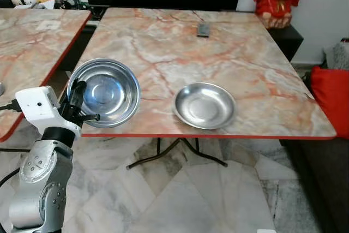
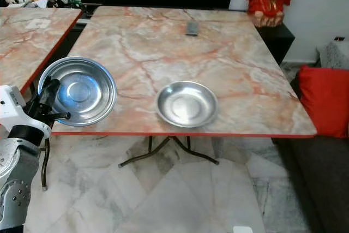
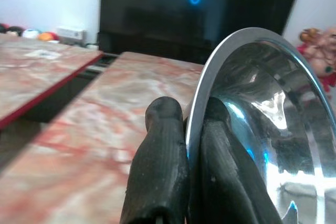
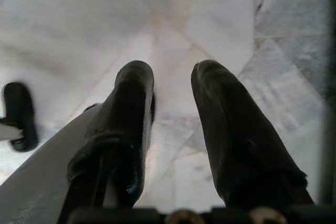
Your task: Setting the table
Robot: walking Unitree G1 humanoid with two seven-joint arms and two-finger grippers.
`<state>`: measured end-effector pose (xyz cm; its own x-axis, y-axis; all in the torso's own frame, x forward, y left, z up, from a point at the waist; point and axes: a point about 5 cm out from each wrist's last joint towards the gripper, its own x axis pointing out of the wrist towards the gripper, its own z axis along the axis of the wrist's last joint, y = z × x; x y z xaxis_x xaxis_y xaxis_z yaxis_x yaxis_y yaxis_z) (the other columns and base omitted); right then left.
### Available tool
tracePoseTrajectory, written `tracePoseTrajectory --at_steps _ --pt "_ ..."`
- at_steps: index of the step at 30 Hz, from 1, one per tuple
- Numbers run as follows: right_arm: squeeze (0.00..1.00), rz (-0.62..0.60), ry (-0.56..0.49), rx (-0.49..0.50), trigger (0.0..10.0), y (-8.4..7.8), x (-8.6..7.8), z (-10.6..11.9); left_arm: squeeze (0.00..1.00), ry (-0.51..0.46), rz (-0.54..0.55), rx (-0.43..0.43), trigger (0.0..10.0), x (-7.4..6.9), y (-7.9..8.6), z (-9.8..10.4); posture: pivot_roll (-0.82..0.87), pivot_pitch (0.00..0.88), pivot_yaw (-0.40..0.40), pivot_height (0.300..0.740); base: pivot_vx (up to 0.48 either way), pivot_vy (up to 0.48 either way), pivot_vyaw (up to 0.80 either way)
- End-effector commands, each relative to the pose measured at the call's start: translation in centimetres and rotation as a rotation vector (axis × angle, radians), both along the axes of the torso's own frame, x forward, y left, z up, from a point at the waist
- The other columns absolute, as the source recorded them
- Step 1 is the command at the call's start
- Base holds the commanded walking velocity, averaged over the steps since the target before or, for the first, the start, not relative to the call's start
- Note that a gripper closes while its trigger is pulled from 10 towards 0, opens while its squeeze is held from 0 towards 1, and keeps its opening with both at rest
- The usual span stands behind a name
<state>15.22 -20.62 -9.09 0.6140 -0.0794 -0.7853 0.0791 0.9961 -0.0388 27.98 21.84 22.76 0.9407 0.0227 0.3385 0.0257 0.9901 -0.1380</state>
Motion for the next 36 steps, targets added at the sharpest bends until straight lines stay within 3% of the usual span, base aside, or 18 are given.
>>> tracePoseTrajectory --at_steps 1,9,29,36 --pt "0.0 -0.013 0.019 -0.011 10.0 -0.5 -0.6 -0.2 0.0 -0.004 -0.015 0.017 10.0 0.1 -0.3 0.2 0.08 0.11 -0.016 0.74 0.0 -0.428 0.0" --pt "0.0 -0.012 0.021 -0.012 10.0 -0.5 -0.7 -0.2 0.0 0.023 -0.056 0.009 10.0 0.3 -1.1 -0.3 0.07 0.104 -0.015 0.74 0.0 -0.405 0.0" --pt "0.0 -0.012 0.021 -0.013 10.0 -0.6 -0.6 -0.2 0.0 0.062 -0.105 -0.03 10.0 0.3 -1.5 -0.9 0.08 0.123 -0.021 0.74 0.0 0.0 0.0" --pt "0.0 -0.012 0.021 -0.011 10.0 -0.5 -0.6 -0.2 0.0 0.073 -0.111 -0.025 10.0 0.3 -1.6 -0.9 0.08 0.125 -0.019 0.74 0.275 0.0 0.0"
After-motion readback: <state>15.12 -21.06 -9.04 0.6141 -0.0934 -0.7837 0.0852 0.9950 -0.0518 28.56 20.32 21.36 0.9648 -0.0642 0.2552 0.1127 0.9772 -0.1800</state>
